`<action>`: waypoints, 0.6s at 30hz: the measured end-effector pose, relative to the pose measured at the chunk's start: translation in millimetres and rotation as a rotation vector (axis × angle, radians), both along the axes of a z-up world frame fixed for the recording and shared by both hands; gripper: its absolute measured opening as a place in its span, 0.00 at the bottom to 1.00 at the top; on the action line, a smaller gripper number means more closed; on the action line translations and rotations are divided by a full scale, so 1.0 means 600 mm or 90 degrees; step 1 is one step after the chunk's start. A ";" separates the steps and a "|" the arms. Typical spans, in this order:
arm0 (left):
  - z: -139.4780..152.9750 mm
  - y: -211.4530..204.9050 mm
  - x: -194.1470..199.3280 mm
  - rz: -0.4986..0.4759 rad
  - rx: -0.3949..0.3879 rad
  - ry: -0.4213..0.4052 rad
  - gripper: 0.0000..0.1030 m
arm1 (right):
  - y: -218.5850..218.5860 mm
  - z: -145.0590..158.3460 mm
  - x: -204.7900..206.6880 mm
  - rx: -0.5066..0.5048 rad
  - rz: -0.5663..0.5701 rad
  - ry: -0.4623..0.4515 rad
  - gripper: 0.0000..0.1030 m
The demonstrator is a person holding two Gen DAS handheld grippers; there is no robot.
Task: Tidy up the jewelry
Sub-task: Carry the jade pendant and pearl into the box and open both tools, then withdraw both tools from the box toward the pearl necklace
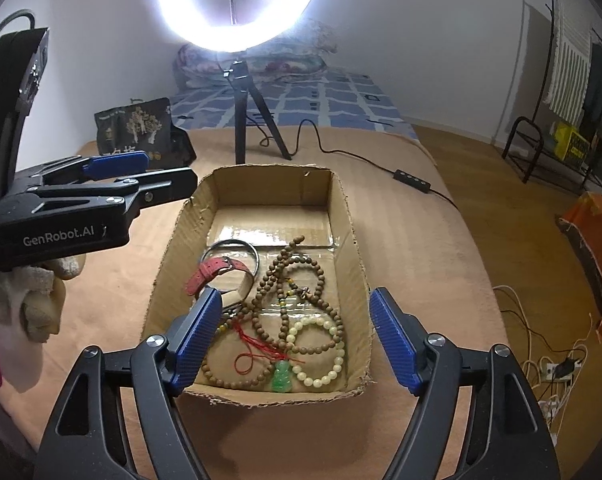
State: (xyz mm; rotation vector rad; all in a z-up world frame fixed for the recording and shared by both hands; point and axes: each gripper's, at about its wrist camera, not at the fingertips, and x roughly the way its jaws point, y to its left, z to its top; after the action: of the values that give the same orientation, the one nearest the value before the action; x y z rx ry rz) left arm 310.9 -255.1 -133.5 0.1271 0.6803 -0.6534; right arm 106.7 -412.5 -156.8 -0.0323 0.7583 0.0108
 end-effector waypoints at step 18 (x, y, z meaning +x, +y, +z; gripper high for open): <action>0.029 0.074 -0.005 0.032 -0.009 -0.019 0.75 | 0.029 0.014 -0.003 -0.017 -0.009 -0.004 0.74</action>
State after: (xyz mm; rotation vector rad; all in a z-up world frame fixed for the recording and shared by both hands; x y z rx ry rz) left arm 308.1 -211.0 -116.2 0.1056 0.6480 -0.6072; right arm 105.1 -394.9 -148.3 -0.0517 0.7519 -0.0130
